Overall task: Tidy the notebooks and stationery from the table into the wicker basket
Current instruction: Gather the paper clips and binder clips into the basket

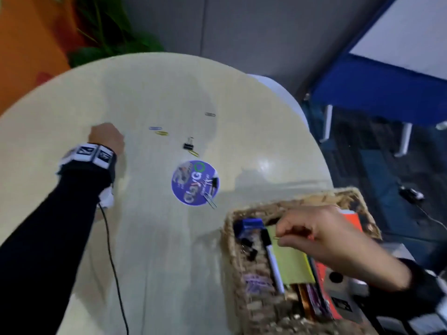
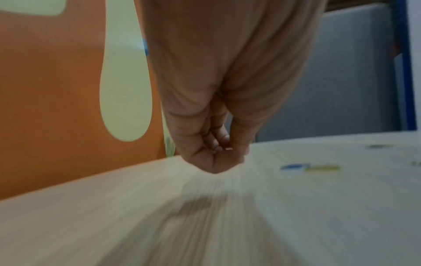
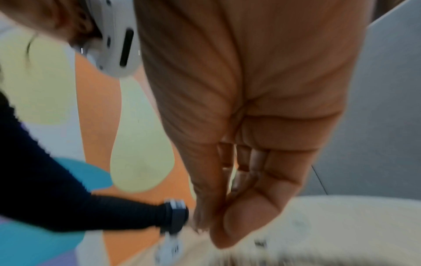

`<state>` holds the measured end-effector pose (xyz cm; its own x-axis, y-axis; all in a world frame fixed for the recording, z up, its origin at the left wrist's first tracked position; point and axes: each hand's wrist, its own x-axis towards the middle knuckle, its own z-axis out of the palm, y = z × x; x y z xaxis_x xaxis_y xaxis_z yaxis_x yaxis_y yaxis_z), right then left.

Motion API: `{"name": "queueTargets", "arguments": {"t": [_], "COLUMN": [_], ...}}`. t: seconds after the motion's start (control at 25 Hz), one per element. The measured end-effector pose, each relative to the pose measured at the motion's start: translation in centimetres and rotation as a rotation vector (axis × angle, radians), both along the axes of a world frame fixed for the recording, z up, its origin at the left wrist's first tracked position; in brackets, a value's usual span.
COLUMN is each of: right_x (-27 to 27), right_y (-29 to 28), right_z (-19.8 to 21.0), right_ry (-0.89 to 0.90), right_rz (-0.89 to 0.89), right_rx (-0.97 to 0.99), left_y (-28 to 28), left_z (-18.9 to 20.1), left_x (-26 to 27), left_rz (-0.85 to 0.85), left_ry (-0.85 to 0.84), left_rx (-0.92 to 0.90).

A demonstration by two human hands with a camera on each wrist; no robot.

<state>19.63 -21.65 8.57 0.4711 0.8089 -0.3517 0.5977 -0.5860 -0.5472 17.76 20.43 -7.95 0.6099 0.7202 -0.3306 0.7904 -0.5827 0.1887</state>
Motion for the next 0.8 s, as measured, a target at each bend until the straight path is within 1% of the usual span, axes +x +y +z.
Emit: {"name": "queueTargets", "arguments": {"t": [0.08,0.16,0.24,0.32,0.44,0.52,0.6,0.64,0.72,0.8], "right_x": [-1.6,-3.0,-4.1,-4.5,-4.6,-4.3,-4.0,-3.6,-2.7,-2.0], "right_y": [-2.4,-3.5,-3.4,-2.7,-1.9,-1.7,-2.1,-2.6,-4.2,-6.6], "right_z": [-3.4,-6.9,-9.4,-10.9,-12.2,-12.6,-12.0,-11.3,-9.3,-6.9], "right_ry": [0.022,0.045,-0.008,-0.075,-0.100,-0.092,-0.083,-0.096,-0.108,-0.080], "right_rz": [0.083,0.106,0.115,0.157,0.243,0.260,0.249,0.229,0.134,-0.006], "right_rx": [-0.084,-0.200,-0.333,-0.431,-0.482,-0.479,-0.464,-0.439,-0.320,-0.182], "left_y": [-1.8,-4.5,-7.9,-11.7,-18.1,-22.3,-26.2,-28.0,-31.4,-34.3], "left_z": [2.4,5.3,8.7,12.2,15.7,15.9,14.5,13.6,11.4,9.6], "left_x": [-0.5,-1.8,-3.9,-6.4,-10.6,-13.1,-14.9,-15.4,-15.5,-15.1], "left_rz": [-0.010,-0.064,-0.095,-0.167,-0.272,-0.310,-0.373,-0.412,-0.512,-0.616], "left_ry": [-0.150,-0.375,-0.554,-0.643,-0.672,-0.691,-0.683,-0.654,-0.550,-0.420], "left_rx": [0.000,0.008,-0.047,-0.098,-0.232,-0.321,-0.379,-0.398,-0.396,-0.323]}}
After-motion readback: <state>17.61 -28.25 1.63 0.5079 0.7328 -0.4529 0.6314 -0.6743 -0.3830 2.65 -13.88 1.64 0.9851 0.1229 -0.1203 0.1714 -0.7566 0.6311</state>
